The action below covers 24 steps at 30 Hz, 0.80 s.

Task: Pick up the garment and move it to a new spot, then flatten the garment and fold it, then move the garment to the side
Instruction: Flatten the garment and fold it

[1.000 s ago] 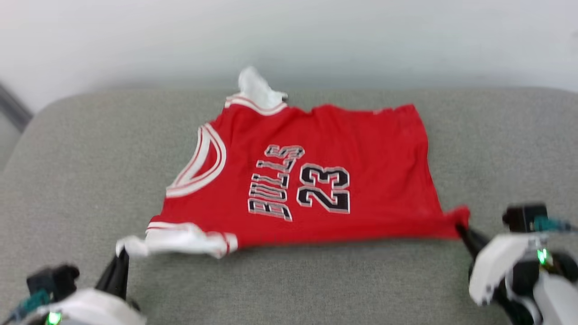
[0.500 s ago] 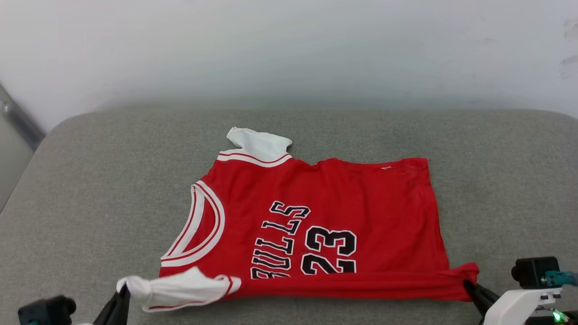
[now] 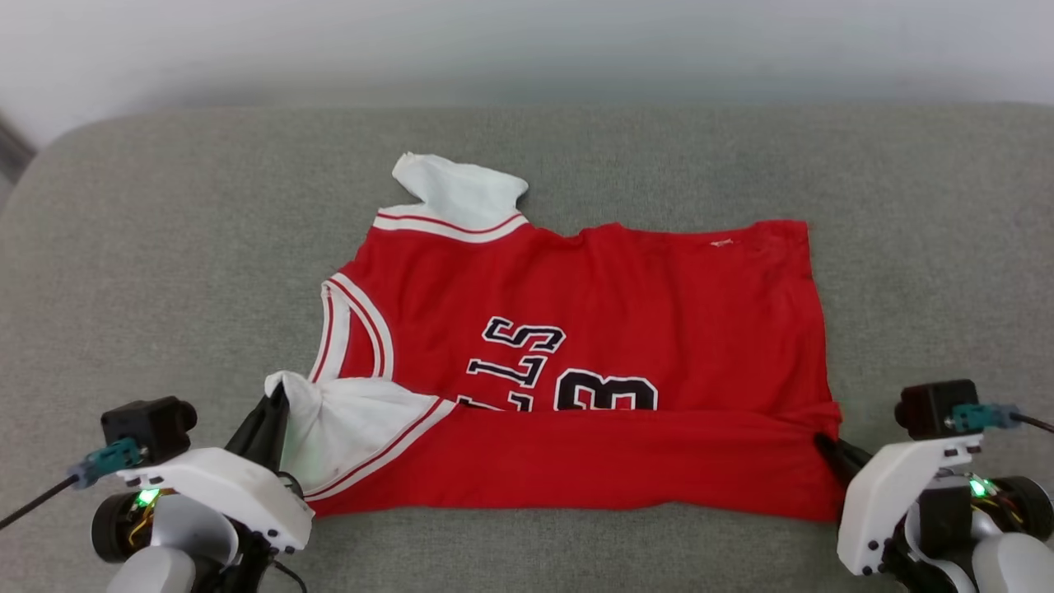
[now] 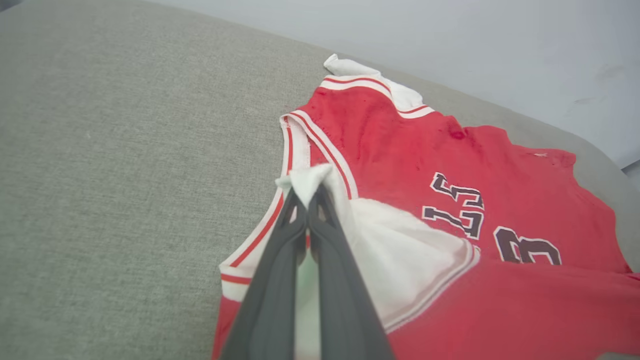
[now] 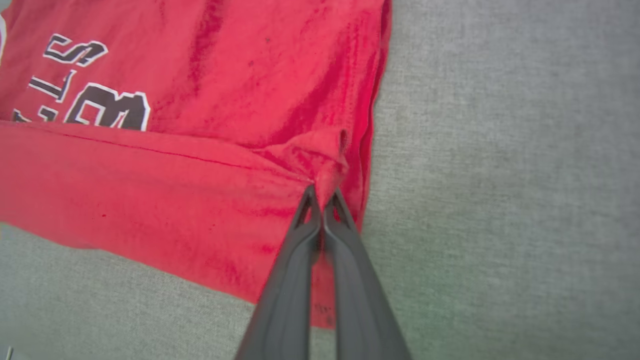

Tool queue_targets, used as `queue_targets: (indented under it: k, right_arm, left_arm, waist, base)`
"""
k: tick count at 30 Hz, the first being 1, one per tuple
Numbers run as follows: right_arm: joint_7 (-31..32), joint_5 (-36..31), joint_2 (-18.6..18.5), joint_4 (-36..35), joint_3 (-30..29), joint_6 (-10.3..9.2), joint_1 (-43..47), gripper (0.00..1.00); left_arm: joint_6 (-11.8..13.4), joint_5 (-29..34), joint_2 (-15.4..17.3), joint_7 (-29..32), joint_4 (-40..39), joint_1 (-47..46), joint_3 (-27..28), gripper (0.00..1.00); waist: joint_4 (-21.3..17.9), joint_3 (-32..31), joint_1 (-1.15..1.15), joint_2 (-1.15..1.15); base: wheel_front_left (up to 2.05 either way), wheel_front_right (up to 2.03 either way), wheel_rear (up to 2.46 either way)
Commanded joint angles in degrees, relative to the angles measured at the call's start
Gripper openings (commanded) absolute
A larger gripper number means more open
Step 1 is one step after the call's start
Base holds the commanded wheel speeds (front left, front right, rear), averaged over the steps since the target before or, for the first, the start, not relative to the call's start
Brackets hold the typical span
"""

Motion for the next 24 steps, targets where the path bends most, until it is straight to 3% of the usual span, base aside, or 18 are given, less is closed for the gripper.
queue_targets:
  k: [1,9,10,11,12,13,14,15,24]
  right_arm:
    - [-0.07,0.21,-0.54,0.58,0.43,-0.04,-1.22,0.00]
    - [-2.57,0.92,-1.49,7.89,4.11,-0.04,-5.38,0.00]
    - [-2.78,1.10,-1.49,8.68,4.41,-0.04,-5.48,0.04]
    - [-3.12,1.13,-1.57,9.43,4.72,-0.06,-5.59,0.36]
    - [-3.34,1.54,-1.46,10.14,4.81,-0.06,-5.60,0.84]
    - [-3.86,1.90,-1.30,10.53,4.79,-0.06,-5.66,1.00]
    - [-5.08,2.15,-1.33,10.40,4.79,-0.06,-6.03,1.00]
    - [-6.31,2.48,-1.48,10.24,4.58,-0.07,-6.41,1.00]
    - [-21.62,2.34,-1.22,5.45,3.01,-0.03,-5.89,1.00]
  left_arm:
    - [-0.47,-0.19,-0.27,-0.10,0.90,-1.11,-0.15,0.00]
    - [-4.13,-1.21,-2.03,1.27,11.47,-6.51,-2.36,0.00]
    - [-4.48,-1.43,-2.13,1.68,12.50,-6.99,-2.62,0.00]
    - [-4.86,-1.59,-2.32,2.03,13.43,-7.43,-2.83,0.16]
    - [-5.15,-1.82,-2.50,1.94,14.10,-7.91,-2.89,0.37]
    - [-5.19,-1.97,-2.67,1.51,14.75,-8.28,-2.70,0.49]
    - [-5.41,-2.06,-2.85,1.50,15.46,-8.54,-2.63,0.90]
    - [-5.62,-2.34,-2.92,1.61,15.97,-8.78,-2.61,1.00]
    - [-5.39,-2.59,1.52,5.30,16.95,-10.19,-1.74,1.00]
  waist:
    - [-0.40,1.49,-0.01,0.00]
    - [-0.55,3.84,-0.01,0.00]
    - [-0.54,3.90,-0.01,0.00]
    - [-0.54,3.89,-0.01,0.00]
    - [-0.55,3.82,-0.01,0.00]
    - [-0.59,3.73,-0.01,0.00]
    - [-0.64,3.62,-0.01,0.00]
    - [-0.72,3.37,-0.01,0.00]
    - [-2.14,-0.85,-0.01,0.00]
  base:
    - [0.00,0.00,0.00]
    - [0.00,0.00,0.00]
    - [0.00,0.00,0.00]
    - [0.00,0.00,0.00]
    - [0.00,0.00,0.00]
    - [0.00,0.00,0.00]
    - [0.00,0.00,0.00]
    - [0.00,0.00,0.00]
    - [0.00,0.00,0.00]
